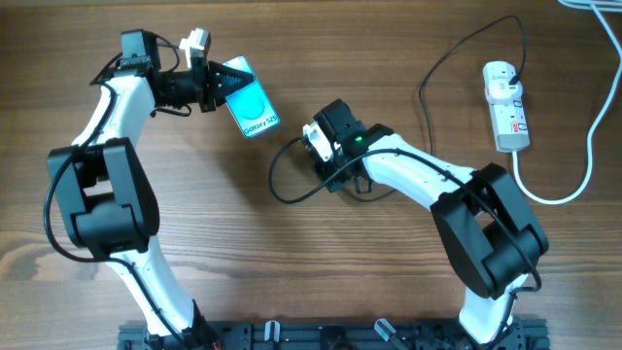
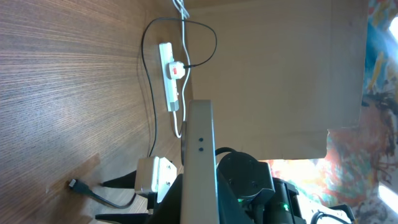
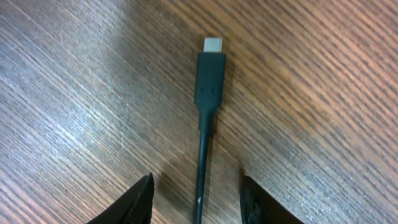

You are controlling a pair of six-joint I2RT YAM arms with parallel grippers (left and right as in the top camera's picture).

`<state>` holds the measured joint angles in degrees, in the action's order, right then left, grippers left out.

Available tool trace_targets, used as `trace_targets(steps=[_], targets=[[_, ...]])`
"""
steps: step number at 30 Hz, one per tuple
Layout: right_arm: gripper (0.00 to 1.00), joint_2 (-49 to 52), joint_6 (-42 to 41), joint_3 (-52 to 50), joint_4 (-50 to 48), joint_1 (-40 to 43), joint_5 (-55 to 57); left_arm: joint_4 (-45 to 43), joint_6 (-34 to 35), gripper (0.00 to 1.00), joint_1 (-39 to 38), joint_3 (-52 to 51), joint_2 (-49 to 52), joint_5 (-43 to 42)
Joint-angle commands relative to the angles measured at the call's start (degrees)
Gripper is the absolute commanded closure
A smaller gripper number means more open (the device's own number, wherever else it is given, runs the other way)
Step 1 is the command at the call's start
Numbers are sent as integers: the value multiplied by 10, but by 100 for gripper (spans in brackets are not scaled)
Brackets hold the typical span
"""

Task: Plug charger to phone and switch on socket
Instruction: 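Lower the right gripper onto the black USB-C cable end, then close the right gripper on the cable plug and lift it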

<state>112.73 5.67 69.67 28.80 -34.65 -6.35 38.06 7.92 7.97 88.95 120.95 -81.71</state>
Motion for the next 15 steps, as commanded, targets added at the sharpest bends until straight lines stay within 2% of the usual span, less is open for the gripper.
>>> trace_targets(steps=[1, 6, 15], targets=[[54, -9, 3, 1, -37, 2, 0, -2, -11, 96, 6, 1, 3, -16], [69, -1, 3, -15, -74, 2, 0, -2, -11, 96, 6, 1, 3, -16], [74, 20, 3, -26, -98, 2, -1, -5, -11, 96, 6, 1, 3, -16]])
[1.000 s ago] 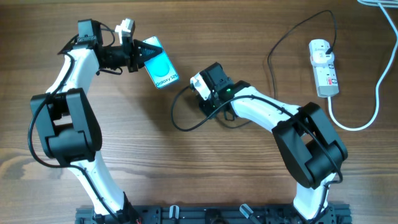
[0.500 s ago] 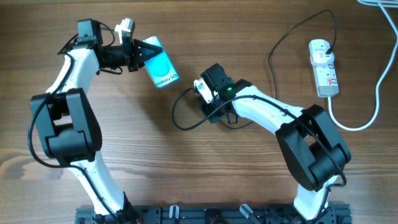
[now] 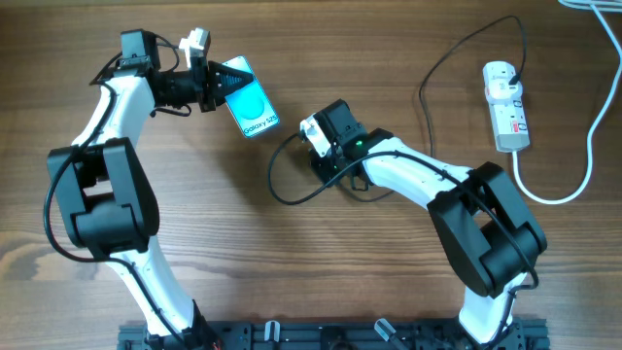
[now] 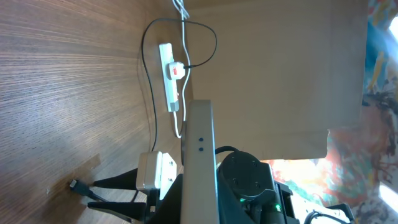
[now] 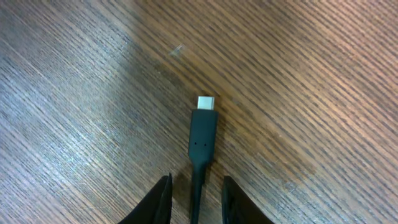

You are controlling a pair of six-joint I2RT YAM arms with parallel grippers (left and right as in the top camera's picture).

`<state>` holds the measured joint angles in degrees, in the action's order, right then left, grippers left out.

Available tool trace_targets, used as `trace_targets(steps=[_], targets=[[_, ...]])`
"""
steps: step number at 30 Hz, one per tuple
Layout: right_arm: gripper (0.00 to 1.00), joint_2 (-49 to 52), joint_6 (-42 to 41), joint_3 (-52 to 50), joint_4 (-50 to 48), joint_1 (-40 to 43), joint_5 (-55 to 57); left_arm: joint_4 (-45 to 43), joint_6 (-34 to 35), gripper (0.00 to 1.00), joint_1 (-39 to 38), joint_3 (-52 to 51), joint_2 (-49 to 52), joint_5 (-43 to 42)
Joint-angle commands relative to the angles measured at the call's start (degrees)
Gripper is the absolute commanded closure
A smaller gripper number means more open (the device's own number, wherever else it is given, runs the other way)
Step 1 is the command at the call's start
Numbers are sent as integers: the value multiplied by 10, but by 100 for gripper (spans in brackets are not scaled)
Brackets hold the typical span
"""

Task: Plug charger to phone and switch on socket
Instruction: 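Close the right gripper on the cable plug and lift it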

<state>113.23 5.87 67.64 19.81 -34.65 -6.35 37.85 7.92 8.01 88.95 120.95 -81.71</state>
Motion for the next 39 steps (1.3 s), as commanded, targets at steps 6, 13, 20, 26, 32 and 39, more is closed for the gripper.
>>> trace_targets(steps=[6, 13, 20, 26, 32, 39], targets=[[82, 17, 1, -5, -16, 2, -16, -4, -11, 96, 5, 1, 3, -16], [85, 18, 0, -6, -20, 2, -27, -4, -11, 96, 5, 1, 3, -16], [78, 19, 0, -7, -9, 2, -27, -4, -11, 96, 5, 1, 3, -16], [79, 36, 0, -7, -24, 2, -26, -4, -11, 96, 5, 1, 3, -16], [96, 28, -12, -5, -18, 2, -27, -5, -11, 96, 5, 1, 3, -16], [96, -118, -65, -1, 44, 5, -58, -13, -11, 96, 5, 1, 3, -16]])
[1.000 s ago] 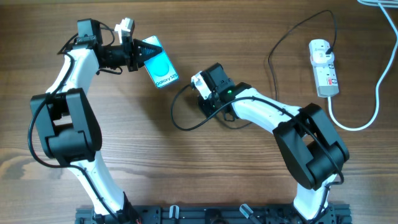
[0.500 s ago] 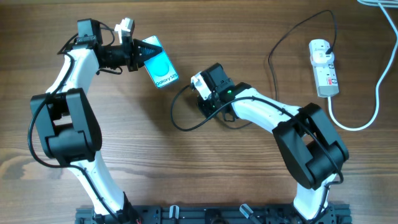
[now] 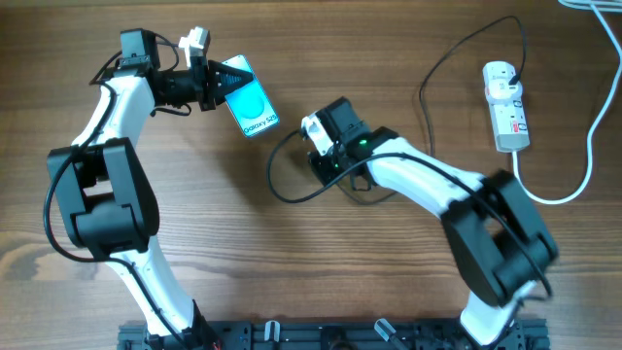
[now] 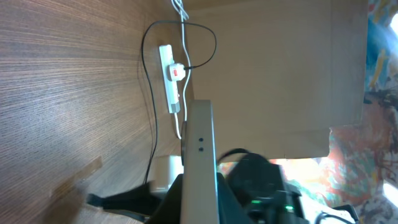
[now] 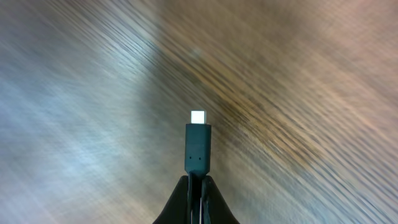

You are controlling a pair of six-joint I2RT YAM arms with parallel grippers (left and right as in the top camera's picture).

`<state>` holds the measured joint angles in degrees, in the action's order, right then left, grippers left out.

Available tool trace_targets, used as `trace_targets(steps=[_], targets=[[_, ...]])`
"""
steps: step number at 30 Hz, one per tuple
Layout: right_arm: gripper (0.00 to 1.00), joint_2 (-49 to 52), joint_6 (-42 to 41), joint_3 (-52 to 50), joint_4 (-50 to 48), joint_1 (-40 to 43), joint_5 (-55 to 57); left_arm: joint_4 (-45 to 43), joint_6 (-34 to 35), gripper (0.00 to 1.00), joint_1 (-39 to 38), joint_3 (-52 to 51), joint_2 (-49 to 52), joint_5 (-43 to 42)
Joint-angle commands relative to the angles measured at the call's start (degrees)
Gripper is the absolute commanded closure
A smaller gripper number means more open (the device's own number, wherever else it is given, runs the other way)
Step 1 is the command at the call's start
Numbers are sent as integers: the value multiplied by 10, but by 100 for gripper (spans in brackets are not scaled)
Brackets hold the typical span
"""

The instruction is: Plug charger to phone and switch on socket

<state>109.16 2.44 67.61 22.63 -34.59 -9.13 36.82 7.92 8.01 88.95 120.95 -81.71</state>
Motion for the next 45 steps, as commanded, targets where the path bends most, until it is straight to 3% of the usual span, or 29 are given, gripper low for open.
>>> trace_targets(steps=[1, 5, 10, 13, 20, 29, 34, 45], targets=[[96, -96, -32, -1, 31, 6, -61, -2, -11, 96, 5, 1, 3, -16], [96, -171, -61, -1, 120, 24, -225, -10, -11, 96, 5, 1, 3, -57], [96, -224, -97, -1, 184, 27, -291, -11, 20, 96, -3, 1, 1, -51], [96, -233, -116, -1, 184, 27, -288, -13, 50, 96, -15, 1, 1, -35], [96, -233, -155, -1, 144, 27, -254, -15, 210, 96, -39, 1, 1, -4], [96, -233, -199, -1, 97, 27, -240, -29, 210, 96, -73, 1, 1, 40], [96, -232, -222, -1, 95, 27, -224, -113, 211, 96, -91, 1, 1, -13], [96, -232, -235, -1, 71, 27, -178, -116, 226, 96, -91, 1, 1, -38]])
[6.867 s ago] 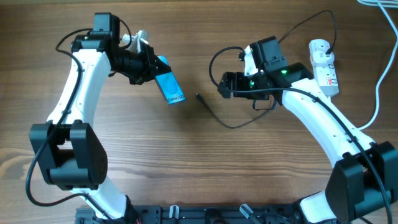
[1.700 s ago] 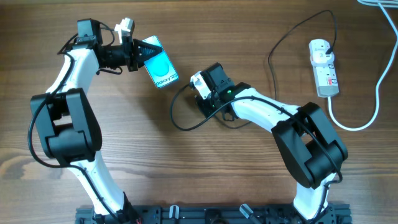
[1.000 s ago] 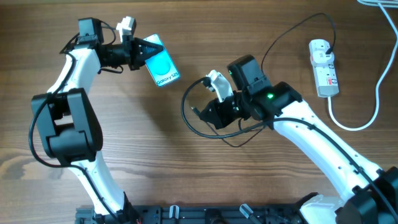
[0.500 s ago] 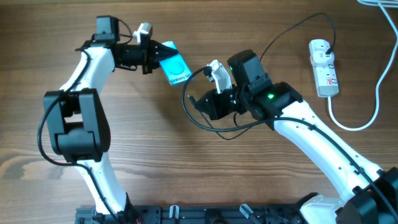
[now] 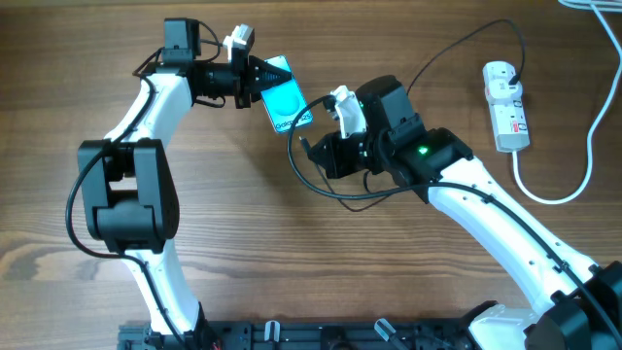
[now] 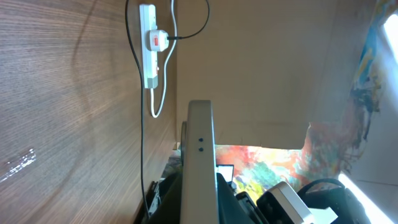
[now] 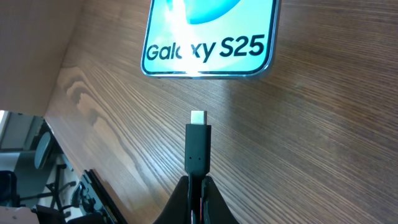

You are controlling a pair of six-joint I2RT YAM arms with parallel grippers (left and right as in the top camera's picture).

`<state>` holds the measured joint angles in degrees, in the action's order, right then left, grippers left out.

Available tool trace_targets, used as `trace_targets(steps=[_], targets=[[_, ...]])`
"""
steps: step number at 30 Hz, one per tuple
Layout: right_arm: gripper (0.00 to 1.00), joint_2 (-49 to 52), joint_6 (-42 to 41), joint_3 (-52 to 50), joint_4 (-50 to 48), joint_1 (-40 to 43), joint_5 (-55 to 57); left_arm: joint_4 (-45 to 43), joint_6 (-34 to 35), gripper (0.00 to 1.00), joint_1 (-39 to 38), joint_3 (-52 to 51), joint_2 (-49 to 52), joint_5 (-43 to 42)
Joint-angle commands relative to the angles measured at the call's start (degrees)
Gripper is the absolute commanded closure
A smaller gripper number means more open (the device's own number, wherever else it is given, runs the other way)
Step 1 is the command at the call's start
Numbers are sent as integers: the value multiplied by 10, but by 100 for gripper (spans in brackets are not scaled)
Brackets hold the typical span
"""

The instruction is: Plug charger to phone and switch on socket

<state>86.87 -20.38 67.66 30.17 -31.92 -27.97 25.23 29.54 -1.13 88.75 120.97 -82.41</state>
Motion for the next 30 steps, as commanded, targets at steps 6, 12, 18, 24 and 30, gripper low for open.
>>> trace_targets(steps=[6, 12, 18, 24, 30], targets=[[96, -9, -4, -1, -6, 1, 10, 15, 9, 96, -6, 3, 1, -30], [96, -9, -2, -1, -19, 1, 11, 15, 9, 96, -12, 3, 1, -26], [96, -9, -7, -1, -29, 1, 27, 15, 10, 96, -12, 3, 1, -22], [96, -9, -6, -1, -25, 0, 20, 15, 10, 96, -12, 3, 1, -22], [96, -9, -6, -1, -20, 0, 10, 14, 10, 96, -12, 3, 1, -17]])
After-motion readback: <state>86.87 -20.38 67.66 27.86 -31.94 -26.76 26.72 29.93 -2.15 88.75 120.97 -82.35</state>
